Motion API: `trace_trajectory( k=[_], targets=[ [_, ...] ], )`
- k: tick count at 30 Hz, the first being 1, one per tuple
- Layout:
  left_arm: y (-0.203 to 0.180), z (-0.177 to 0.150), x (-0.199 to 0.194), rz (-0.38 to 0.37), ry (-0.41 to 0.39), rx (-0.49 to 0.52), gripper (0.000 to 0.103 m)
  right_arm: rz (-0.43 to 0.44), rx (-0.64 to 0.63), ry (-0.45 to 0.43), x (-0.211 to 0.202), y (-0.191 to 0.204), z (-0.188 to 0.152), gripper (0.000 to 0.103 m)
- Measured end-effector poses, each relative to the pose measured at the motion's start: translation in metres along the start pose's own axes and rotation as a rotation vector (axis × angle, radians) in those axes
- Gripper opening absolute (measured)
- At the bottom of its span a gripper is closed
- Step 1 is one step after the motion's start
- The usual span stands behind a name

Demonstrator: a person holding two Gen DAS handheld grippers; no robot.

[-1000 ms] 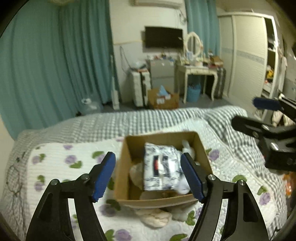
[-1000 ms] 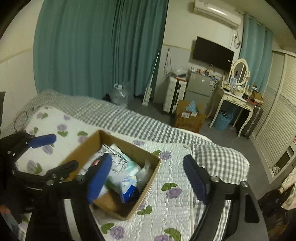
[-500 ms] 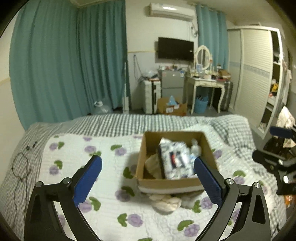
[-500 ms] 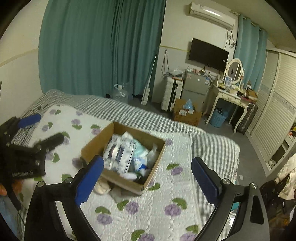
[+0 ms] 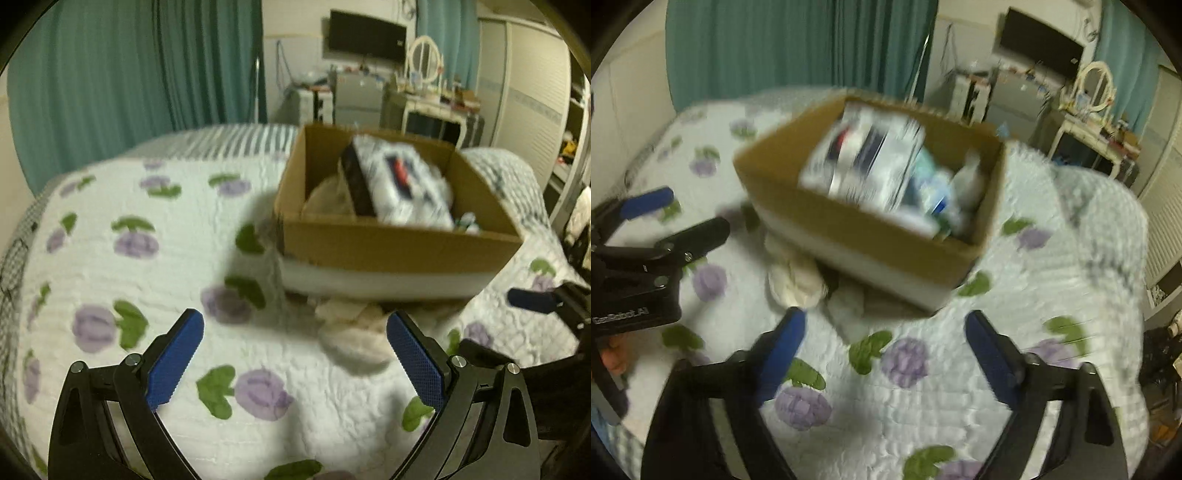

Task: Organize soft objects
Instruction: 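Grasp the white cloth bundle beside the box with the right tool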

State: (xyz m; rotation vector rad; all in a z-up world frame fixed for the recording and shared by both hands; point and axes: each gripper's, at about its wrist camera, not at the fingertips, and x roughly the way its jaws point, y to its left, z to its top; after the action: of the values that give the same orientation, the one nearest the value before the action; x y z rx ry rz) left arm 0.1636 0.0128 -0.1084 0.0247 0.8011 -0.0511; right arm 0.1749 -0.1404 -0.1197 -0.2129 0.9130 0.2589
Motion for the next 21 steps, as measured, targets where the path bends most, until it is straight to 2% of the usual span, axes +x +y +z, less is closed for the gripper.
trace_trajectory(
  k=[3, 10, 14, 21],
  targets=[
    [0.003, -0.004, 0.005, -0.016, 0.023, -0.011, 0.101, 0.025, -0.005, 0.074, 0.037, 0.007, -0.007, 0.071],
    [0.003, -0.012, 0.008, 0.003, 0.034, -0.005, 0.101, 0.088, 0.005, 0.089, 0.071, 0.015, -0.002, 0.055],
    [-0.003, -0.013, 0.011, -0.020, 0.045, 0.013, 0.099, 0.109, 0.000, 0.129, 0.084, 0.018, -0.008, 0.031],
    [-0.013, -0.008, 0.011, -0.054, 0.083, 0.036, 0.099, 0.119, 0.027, 0.091, 0.063, 0.008, -0.021, 0.026]
  ],
)
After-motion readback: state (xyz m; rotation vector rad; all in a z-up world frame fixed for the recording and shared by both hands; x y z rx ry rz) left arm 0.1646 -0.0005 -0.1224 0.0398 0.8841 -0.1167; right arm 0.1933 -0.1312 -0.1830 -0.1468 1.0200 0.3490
